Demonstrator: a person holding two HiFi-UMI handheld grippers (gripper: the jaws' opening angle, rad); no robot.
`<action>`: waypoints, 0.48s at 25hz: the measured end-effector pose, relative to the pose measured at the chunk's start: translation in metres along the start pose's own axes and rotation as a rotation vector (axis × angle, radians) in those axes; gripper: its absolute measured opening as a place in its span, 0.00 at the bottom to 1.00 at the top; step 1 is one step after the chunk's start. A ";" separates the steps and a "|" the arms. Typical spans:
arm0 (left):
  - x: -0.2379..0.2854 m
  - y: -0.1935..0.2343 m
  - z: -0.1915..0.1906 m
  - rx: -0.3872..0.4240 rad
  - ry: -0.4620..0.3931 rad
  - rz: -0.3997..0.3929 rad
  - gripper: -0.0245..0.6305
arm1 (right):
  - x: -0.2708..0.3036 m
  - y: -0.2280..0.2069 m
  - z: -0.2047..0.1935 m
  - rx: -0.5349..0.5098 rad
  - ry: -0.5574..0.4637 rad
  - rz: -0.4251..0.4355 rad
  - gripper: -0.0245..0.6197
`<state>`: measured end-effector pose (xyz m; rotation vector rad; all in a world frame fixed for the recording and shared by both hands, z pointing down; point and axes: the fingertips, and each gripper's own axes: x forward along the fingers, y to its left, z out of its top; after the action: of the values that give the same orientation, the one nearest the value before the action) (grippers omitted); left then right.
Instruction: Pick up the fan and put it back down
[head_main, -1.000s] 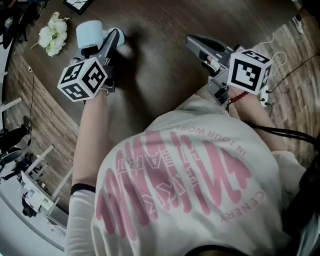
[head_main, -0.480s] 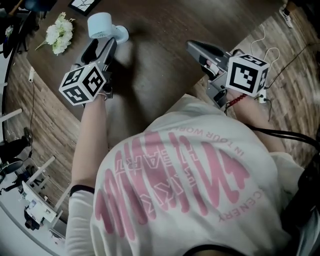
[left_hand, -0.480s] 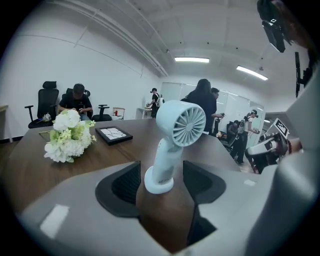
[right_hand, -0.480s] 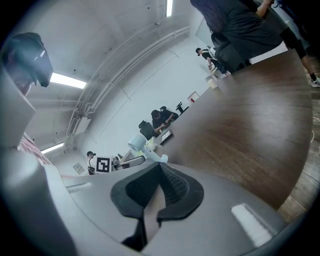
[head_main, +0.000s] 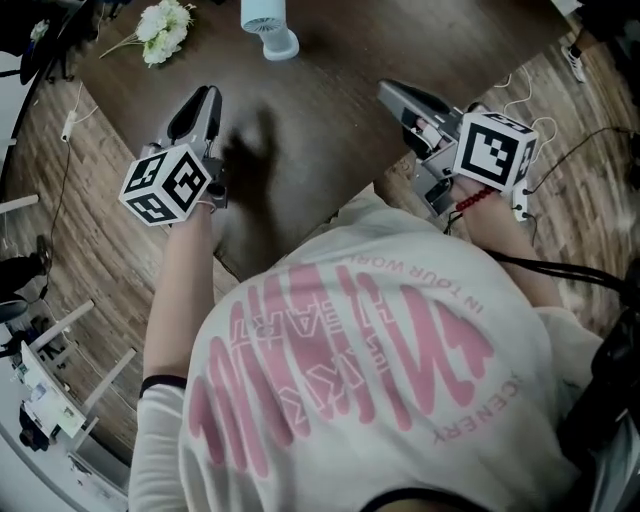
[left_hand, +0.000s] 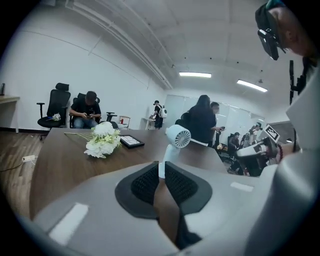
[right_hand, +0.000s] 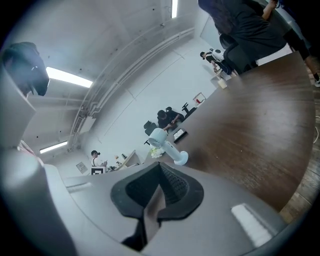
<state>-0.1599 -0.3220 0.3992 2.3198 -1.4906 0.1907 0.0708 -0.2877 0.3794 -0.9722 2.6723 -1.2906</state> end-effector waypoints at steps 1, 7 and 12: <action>-0.012 -0.001 0.000 0.006 -0.013 -0.008 0.10 | 0.002 0.007 -0.003 -0.005 -0.002 0.003 0.05; -0.094 -0.015 0.016 0.012 -0.165 -0.014 0.06 | 0.004 0.047 -0.004 0.012 -0.080 0.040 0.05; -0.143 -0.029 0.015 -0.019 -0.224 -0.049 0.06 | 0.011 0.075 -0.019 -0.021 -0.067 0.059 0.05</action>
<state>-0.1966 -0.1953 0.3341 2.4245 -1.5267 -0.0998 0.0172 -0.2456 0.3417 -0.9139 2.6483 -1.1992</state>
